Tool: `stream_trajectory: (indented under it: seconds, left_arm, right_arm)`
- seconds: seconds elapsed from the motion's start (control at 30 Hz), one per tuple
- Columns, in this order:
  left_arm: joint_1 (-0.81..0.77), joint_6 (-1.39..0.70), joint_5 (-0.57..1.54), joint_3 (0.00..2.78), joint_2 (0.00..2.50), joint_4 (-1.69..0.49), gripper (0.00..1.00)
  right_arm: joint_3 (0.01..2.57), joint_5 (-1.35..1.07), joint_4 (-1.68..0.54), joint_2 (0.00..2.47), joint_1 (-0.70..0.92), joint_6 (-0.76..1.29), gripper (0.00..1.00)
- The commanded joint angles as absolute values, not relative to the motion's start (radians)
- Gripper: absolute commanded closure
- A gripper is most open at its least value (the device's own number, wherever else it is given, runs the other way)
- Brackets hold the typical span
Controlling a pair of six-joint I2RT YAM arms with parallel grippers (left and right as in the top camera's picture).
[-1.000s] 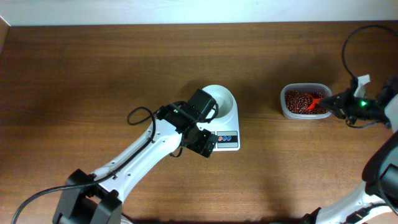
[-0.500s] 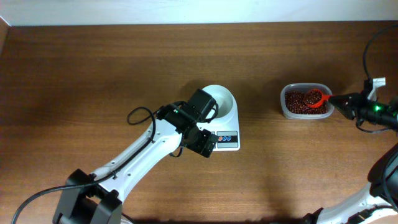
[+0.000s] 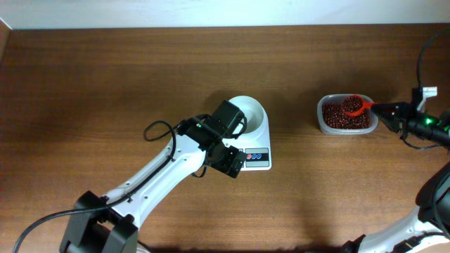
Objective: Scoop item into bowl and weigh 50g on scale
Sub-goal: 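Carry the filled scoop with the right gripper over the bowl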
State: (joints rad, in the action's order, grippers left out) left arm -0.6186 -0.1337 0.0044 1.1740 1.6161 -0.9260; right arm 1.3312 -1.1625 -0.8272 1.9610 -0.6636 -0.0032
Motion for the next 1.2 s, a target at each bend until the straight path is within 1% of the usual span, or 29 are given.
stream_trajectory:
  seconds: [0.0,0.17,0.3,0.63,0.73,0.97,1.07,1.17]
  left_arm:
    - [-0.613,-0.118,0.019,1.163,1.621,-0.924,0.01]
    - [-0.613,-0.118,0.019,1.163,1.621,-0.924,0.01]
    - [-0.613,-0.118,0.019,1.163,1.621,-0.924,0.01]
    - [-0.613,-0.118,0.019,1.163,1.621,-0.925,0.01]
    - [-0.613,-0.118,0.019,1.163,1.621,-0.924,0.01]
    - [-0.613,-0.118,0.019,1.163,1.621,-0.924,0.01]
    - [-0.613,-0.118,0.019,1.163,1.621,-0.924,0.01]
    - [-0.613,-0.118,0.019,1.163,1.621,-0.924,0.01]
  right_arm:
    - [1.325,-1.248,-0.835,1.972,-0.668,-0.007,0.96]
    - [1.325,-1.27,-0.86,1.972,-0.661,-0.007,0.96]
    - [1.325,-1.272,-0.86,1.972,-0.622,-0.007,0.96]
    - [1.326,-1.353,-0.835,1.972,-0.44,-0.004,0.95]
    - [1.326,-1.354,-0.783,1.972,-0.37,0.059,0.95]
    - [1.326,-1.354,-0.584,1.972,-0.2,0.243,0.95]
    - [1.326,-1.354,-0.533,1.972,-0.132,0.289,0.95]
    - [1.326,-1.354,-0.533,1.972,-0.091,0.29,0.95]
